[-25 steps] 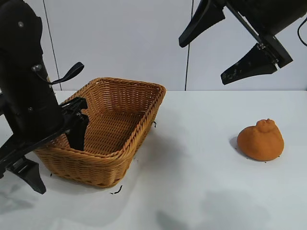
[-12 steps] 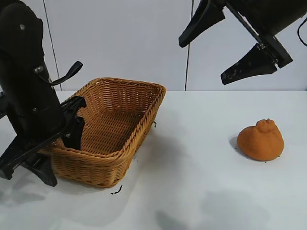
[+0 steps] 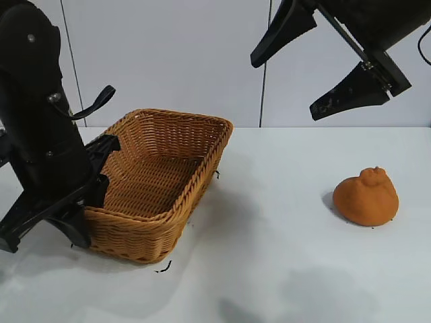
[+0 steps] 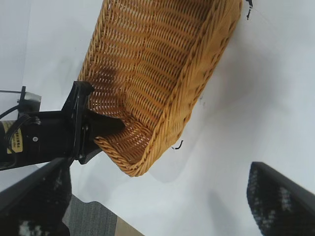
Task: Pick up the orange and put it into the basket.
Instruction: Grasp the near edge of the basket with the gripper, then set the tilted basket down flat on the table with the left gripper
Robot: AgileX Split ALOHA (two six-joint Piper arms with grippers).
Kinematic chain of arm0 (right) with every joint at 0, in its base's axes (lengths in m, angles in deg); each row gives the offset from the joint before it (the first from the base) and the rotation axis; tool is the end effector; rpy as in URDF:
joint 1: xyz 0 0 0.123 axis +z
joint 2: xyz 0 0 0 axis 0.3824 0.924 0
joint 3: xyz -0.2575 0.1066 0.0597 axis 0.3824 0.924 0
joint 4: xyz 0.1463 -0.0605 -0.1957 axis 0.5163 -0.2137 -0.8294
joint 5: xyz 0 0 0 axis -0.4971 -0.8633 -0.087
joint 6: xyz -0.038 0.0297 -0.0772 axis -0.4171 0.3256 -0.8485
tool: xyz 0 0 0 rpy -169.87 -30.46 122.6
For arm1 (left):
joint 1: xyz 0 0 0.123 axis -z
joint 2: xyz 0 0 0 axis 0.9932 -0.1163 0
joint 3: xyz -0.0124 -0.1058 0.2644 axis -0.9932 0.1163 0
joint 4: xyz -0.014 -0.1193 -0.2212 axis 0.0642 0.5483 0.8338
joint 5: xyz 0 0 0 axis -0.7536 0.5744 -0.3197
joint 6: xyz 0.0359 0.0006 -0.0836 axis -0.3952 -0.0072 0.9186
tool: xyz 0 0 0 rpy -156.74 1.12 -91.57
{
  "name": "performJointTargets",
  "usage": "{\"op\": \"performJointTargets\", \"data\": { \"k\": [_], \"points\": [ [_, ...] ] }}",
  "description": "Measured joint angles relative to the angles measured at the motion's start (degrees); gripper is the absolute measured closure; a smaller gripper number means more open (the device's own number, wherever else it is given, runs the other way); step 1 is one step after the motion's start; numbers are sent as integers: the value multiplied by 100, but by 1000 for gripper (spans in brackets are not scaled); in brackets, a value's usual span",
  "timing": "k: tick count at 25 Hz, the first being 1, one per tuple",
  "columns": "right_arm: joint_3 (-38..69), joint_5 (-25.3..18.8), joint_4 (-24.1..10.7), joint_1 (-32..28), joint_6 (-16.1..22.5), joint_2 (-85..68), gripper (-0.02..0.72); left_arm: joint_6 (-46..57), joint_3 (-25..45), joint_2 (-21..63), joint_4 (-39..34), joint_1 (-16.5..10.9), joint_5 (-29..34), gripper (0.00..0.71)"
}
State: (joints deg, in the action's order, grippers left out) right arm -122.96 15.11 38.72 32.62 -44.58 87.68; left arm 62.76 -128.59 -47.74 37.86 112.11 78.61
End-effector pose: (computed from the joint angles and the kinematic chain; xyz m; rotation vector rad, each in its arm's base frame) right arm 0.3142 0.1088 0.2709 -0.0712 2.6167 0.9539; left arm 0.2979 -0.1662 0.1367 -1.7345 2.5237 -0.2888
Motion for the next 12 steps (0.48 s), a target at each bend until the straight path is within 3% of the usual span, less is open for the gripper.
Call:
{"op": "performJointTargets", "data": {
  "k": [3, 12],
  "points": [
    [0, -4, 0, 0, 0, 0, 8, 77, 0, 0, 2, -10, -33, 614],
    [0, -6, 0, 0, 0, 0, 8, 91, -108, 0, 22, -10, 34, 617]
  ]
}}
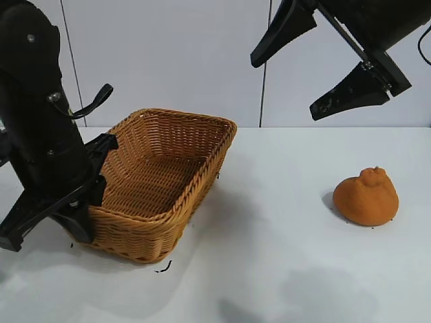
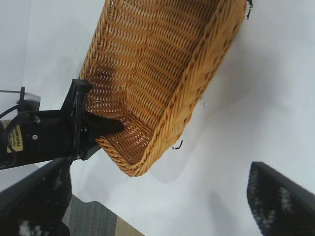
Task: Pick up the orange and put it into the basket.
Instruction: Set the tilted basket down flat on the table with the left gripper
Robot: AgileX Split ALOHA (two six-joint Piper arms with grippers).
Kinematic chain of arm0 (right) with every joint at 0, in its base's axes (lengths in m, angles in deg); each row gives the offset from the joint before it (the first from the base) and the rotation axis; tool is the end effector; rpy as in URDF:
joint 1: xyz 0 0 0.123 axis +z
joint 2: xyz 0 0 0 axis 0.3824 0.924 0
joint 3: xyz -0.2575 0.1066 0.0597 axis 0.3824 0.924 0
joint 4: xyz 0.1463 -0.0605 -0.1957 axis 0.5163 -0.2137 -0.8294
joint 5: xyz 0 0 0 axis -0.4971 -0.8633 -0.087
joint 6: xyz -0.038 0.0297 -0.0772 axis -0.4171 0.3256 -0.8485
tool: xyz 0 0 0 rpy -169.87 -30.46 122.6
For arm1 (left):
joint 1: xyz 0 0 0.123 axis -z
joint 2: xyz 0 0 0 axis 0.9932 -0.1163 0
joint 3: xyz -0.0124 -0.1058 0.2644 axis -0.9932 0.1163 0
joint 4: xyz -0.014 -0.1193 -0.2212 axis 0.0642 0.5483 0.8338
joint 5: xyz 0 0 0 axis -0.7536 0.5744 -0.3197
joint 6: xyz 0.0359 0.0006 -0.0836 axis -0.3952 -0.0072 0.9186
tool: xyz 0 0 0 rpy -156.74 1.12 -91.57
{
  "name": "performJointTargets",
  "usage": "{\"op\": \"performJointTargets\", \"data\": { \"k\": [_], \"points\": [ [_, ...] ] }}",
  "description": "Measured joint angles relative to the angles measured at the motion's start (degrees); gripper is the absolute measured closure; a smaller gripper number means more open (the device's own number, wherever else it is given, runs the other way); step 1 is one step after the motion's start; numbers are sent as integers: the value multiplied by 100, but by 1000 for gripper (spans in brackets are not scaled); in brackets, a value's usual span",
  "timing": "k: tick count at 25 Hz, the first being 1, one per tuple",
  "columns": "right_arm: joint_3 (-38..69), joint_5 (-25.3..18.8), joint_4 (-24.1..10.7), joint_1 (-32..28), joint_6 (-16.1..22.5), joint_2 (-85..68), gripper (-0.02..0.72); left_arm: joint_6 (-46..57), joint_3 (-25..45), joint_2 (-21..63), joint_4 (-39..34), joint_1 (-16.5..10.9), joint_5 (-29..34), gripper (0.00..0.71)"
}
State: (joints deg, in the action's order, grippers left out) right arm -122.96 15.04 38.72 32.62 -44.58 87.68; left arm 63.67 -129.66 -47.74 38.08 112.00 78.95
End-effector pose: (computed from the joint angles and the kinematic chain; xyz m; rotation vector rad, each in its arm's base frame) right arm 0.3141 0.1088 0.2709 -0.0718 2.6176 0.9547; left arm 0.3016 -0.1678 0.1407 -1.7578 2.5028 -0.3087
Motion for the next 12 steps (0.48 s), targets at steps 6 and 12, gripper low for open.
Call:
{"op": "performJointTargets", "data": {
  "k": [6, 12],
  "points": [
    [0, -18, 0, 0, 0, 0, 8, -22, -586, -1, 20, 0, 248, 618],
    [0, -23, 0, 0, 0, 0, 8, -246, -1144, -6, -157, -60, 609, 618]
  ]
}}
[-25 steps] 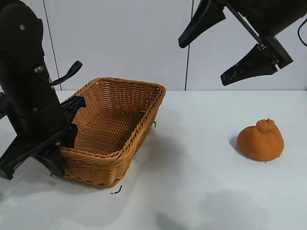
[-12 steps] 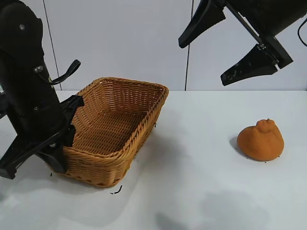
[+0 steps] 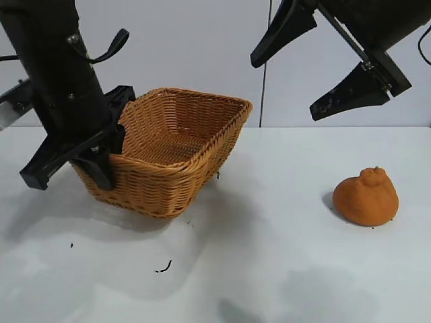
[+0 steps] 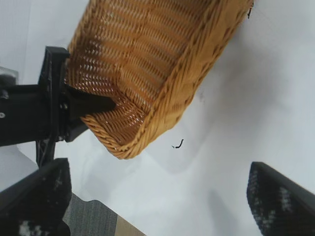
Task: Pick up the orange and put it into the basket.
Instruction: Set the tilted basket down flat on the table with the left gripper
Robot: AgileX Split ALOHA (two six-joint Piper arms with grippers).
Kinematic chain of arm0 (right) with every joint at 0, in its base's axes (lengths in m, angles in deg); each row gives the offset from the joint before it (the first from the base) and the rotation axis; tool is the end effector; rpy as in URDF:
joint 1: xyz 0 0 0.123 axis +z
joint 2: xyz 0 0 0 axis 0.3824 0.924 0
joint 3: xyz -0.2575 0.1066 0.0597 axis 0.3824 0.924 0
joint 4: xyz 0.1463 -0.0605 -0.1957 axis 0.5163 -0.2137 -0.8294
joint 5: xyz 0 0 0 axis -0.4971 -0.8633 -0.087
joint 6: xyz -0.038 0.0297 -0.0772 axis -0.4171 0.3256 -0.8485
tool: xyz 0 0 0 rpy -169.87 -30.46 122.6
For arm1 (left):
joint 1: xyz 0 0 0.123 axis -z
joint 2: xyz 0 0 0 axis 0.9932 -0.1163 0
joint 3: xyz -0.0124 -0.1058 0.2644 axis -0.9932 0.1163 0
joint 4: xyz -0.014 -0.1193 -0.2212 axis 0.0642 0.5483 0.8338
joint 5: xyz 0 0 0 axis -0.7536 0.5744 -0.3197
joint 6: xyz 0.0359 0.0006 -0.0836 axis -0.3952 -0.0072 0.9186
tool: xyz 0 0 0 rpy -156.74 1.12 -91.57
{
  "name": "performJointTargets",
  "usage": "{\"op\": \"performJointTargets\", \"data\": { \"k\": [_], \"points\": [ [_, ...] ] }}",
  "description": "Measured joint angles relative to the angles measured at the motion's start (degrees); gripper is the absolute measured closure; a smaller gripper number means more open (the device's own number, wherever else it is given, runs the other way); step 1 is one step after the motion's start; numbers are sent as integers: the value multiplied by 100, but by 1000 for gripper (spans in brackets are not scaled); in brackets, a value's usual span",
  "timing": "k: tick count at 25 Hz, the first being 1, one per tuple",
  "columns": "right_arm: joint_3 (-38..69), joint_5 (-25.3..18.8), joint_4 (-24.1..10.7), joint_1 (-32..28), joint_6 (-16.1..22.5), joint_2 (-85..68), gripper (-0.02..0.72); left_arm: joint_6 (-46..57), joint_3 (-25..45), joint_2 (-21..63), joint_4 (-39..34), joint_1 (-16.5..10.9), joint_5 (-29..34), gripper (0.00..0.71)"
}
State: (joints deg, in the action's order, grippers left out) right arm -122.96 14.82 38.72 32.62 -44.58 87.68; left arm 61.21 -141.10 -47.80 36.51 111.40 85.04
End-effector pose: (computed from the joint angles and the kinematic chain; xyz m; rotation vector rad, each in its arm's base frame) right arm 0.3138 0.1089 0.2709 -0.0739 2.6203 0.9570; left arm 0.3339 -0.1794 0.1855 -1.6463 2.4865 -0.4091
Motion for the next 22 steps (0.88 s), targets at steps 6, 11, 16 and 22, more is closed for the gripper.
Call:
{"op": "performJointTargets", "data": {
  "k": [6, 11, 16, 22],
  "points": [
    [0, 0, 0, 0, 0, 0, 8, -2414, -105, -29, 801, -802, 5, 618],
    [0, 0, 0, 0, 0, 0, 8, -4337, -118, -56, 1370, -1420, 130, 618],
    [0, -53, 0, 0, 0, 0, 8, -5681, -123, -56, 1499, -1722, 338, 618],
    [0, -109, 0, 0, 0, 0, 8, -6734, -277, -142, 1512, -1757, 665, 618]
  ]
}}
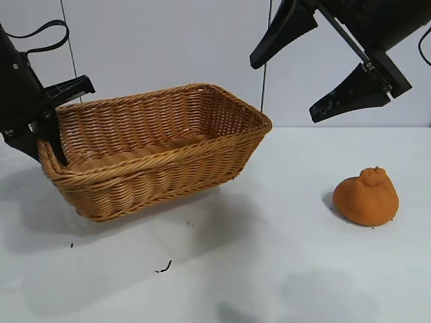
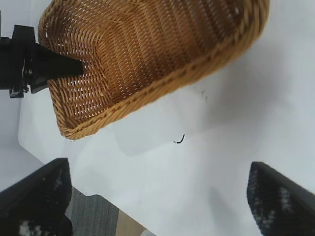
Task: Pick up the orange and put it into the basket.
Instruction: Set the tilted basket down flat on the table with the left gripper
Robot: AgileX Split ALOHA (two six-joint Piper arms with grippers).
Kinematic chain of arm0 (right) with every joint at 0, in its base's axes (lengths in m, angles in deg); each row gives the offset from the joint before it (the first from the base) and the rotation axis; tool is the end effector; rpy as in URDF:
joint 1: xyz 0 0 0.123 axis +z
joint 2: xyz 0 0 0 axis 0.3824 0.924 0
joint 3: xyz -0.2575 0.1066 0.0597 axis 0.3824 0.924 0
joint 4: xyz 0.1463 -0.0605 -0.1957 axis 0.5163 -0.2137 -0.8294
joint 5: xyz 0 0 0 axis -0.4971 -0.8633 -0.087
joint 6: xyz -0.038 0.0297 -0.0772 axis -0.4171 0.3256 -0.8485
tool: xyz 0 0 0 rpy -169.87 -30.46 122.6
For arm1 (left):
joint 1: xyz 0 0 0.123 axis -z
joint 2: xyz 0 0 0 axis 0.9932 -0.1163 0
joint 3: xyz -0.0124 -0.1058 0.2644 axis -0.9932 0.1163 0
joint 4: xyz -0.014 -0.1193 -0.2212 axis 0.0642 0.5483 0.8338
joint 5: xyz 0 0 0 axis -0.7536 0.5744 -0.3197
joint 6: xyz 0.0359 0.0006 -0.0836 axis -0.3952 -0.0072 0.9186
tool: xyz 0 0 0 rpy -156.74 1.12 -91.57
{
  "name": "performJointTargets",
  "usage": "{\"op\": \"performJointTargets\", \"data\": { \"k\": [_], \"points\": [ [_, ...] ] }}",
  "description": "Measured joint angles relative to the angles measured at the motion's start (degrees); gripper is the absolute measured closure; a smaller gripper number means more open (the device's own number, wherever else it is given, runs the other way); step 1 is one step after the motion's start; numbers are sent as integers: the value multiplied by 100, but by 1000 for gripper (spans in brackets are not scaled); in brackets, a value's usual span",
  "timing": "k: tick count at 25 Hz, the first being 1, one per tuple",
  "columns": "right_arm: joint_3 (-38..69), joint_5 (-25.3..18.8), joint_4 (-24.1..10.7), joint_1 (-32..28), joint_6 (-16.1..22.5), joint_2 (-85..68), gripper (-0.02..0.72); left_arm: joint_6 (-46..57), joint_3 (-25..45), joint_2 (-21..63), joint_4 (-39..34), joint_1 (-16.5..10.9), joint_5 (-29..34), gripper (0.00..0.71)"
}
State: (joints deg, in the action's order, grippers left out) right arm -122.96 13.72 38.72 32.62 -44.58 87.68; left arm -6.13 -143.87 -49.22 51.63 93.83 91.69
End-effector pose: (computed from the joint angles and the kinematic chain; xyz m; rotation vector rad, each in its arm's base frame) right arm 0.3122 0.1095 0.2706 -0.0845 2.6341 0.9688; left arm 0.3711 -0.0884 0.1880 -0.6701 2.9128 -0.4331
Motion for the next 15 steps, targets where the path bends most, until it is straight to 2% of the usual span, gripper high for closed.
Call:
{"op": "performJointTargets", "data": {
  "k": [6, 10, 15],
  "points": [
    [0, -42, 0, 0, 0, 0, 8, -896, -999, -631, -7, 0, 963, 618],
    [0, -42, 0, 0, 0, 0, 8, -1328, -1402, -867, -1, 0, 1073, 618],
    [0, -46, 0, 0, 0, 0, 8, -1558, -1446, -1036, -1, 12, 1021, 618]
  ]
}}
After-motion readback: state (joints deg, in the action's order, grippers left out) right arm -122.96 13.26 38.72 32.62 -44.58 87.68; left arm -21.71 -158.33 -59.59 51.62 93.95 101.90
